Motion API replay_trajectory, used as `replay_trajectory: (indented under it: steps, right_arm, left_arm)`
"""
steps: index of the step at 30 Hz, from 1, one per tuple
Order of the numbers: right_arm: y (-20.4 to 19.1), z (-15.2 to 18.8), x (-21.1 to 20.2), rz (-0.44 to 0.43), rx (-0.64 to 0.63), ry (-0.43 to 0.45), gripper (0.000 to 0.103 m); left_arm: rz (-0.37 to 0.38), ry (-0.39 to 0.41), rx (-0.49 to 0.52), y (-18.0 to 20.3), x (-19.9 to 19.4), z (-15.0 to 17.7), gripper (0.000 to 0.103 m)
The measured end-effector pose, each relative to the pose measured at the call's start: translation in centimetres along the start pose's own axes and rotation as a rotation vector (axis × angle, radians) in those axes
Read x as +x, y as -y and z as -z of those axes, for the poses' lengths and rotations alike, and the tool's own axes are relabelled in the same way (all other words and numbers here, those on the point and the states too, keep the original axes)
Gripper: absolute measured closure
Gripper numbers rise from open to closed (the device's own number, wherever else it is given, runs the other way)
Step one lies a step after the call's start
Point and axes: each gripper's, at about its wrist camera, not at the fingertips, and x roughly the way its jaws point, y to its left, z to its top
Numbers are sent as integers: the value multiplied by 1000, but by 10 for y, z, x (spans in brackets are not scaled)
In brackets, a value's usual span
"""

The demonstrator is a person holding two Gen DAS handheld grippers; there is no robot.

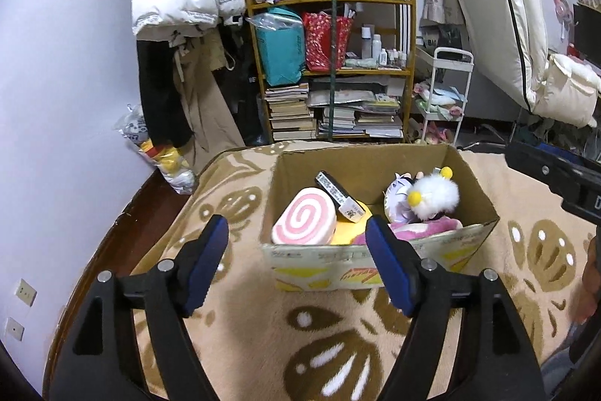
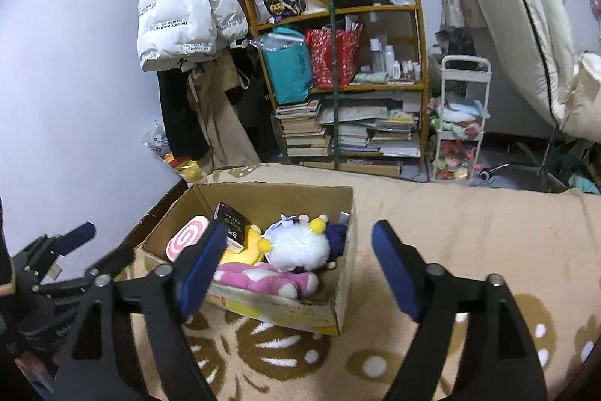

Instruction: Organize soft objects

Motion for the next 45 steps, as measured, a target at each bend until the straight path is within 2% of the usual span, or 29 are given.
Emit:
replay_trajectory:
  steps: [7,10,11,14,26,31,37,45]
  right_arm:
    - [-1,3,-38,3,-3,6,11]
    - [-2,6,-57,13,-13,25,0]
    - [-3,7,-66,14,-16,42,0]
    - [-4,9,-81,21,-33,60,0]
    - [-15,29,-132,81,-99,161,0]
    - [-22,34,-143,87,-121,184,0]
    - [-24,39,-146,85,-119,207,0]
    - [-24,39,-143,69,-96,204,0]
  left_arm:
    - [-33,41,-8,-13,-41,3,18]
    - [-47,54,-15,-17,-58,6,9]
    - [-46,55,-20,-19,-62,7,7]
    - [-39,61,-38,-26,-77,11,6]
    - [-96,104,-39,-41,-120,32,5]
    - [-99,99,-62,-42,-127,42,5]
    - [-130,170,-60,-35,-136,55,5]
    - [-147,202,-53,-30,-130,53,5]
